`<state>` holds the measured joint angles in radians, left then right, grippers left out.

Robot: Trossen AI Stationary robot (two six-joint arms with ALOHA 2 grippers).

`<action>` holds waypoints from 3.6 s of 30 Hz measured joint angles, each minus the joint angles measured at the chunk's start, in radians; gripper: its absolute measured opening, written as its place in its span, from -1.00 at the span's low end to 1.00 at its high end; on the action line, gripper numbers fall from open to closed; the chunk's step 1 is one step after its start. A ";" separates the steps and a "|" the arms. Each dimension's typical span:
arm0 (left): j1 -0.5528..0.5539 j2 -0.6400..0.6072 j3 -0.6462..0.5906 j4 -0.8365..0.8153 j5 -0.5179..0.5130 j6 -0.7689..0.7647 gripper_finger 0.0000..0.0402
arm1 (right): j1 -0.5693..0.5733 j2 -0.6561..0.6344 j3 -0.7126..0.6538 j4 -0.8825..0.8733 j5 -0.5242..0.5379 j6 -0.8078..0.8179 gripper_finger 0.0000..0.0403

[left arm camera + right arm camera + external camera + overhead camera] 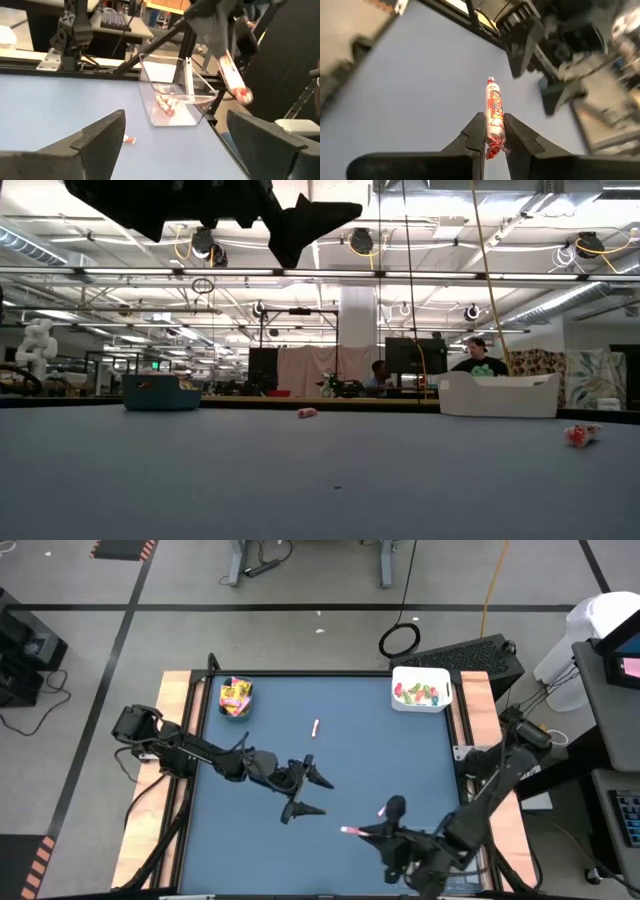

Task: Sort candy
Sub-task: Put the white candy into the transparent bin

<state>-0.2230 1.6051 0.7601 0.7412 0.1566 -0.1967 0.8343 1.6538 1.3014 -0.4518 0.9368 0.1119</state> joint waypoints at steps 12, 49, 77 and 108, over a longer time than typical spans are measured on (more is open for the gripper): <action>-0.001 -0.002 0.000 -0.004 -0.030 -0.001 0.75 | 0.133 -0.152 0.001 -0.347 -0.388 0.777 -0.80; -0.001 -0.001 0.000 -0.161 -0.225 0.020 0.75 | 0.273 0.109 0.000 -0.633 -0.794 1.350 -0.57; 0.121 0.008 0.000 -0.388 -0.920 -0.026 0.75 | 0.300 -0.016 0.000 -0.613 0.293 1.024 -0.31; 0.268 0.422 0.001 -0.110 -0.928 -0.295 0.30 | -0.150 0.109 0.001 -0.512 0.410 0.946 -0.31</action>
<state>0.0447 2.0275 0.7612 0.6308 -0.7712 -0.4912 0.6848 1.7632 1.3022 -0.9637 1.3471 1.0580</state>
